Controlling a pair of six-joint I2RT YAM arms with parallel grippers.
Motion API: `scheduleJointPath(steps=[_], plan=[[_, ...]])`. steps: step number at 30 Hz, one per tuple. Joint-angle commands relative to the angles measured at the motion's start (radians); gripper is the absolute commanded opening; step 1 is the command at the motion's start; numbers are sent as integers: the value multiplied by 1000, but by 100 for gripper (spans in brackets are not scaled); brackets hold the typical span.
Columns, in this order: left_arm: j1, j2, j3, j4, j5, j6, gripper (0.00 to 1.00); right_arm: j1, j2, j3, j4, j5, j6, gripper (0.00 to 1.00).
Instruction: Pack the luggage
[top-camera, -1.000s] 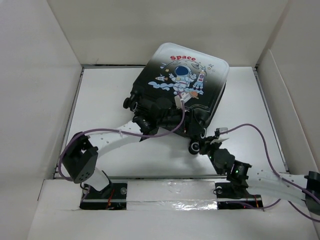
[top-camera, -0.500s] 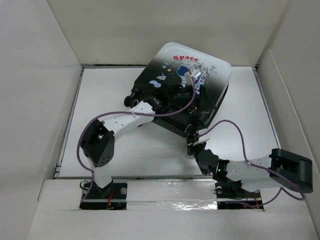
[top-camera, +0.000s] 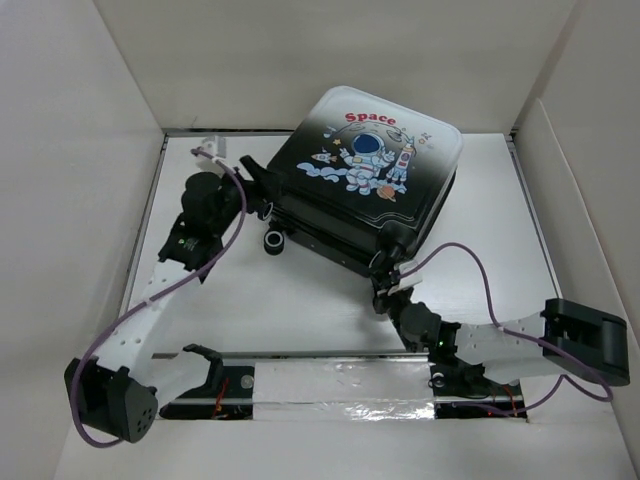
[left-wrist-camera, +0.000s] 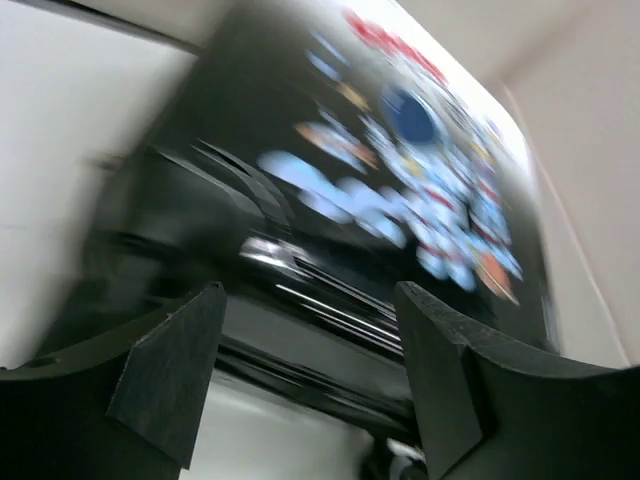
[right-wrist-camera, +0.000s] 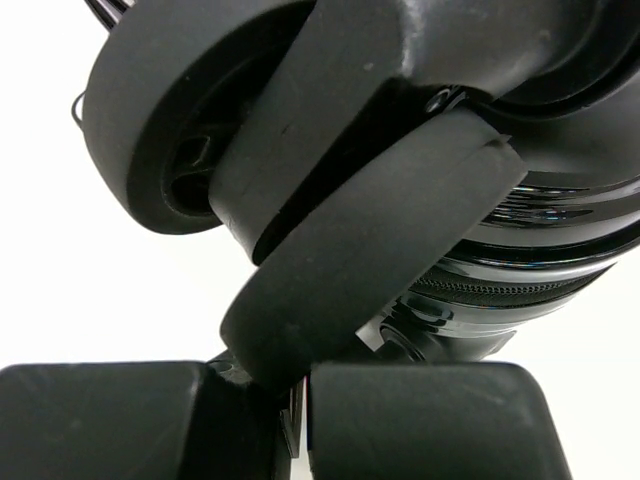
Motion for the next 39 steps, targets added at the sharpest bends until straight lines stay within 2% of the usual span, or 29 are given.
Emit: scheduleJointPath(steps=[1, 4, 7, 12, 21, 27, 30, 33, 34, 37, 39], plan=[[105, -45, 19, -220, -113, 39, 68, 5, -79, -21, 90, -143, 110, 0], [139, 2, 91, -393, -152, 123, 77, -4, -130, -41, 83, -170, 112, 0], [139, 36, 117, -460, -156, 217, 86, -27, -172, -58, 74, -210, 107, 0], [139, 99, 145, -452, 10, 353, 86, -64, -207, -67, 60, -279, 110, 0], [117, 147, 163, -426, 25, 413, 84, -73, -216, -72, 43, -322, 116, 0], [94, 214, 213, -416, 50, 433, 77, -73, -241, -67, 8, -330, 121, 0], [94, 239, 226, -411, 73, 432, 68, -73, -262, -60, -18, -328, 121, 0], [94, 248, 220, -399, 97, 426, 43, -73, -285, -60, -52, -335, 124, 0], [94, 250, 213, -388, 108, 424, 27, -73, -305, -60, -61, -336, 124, 0], [94, 254, 188, -368, 166, 397, 0, -73, -372, -57, -110, -348, 112, 0], [79, 245, 156, -341, 217, 343, 0, -73, -438, -40, -223, -356, 104, 0]])
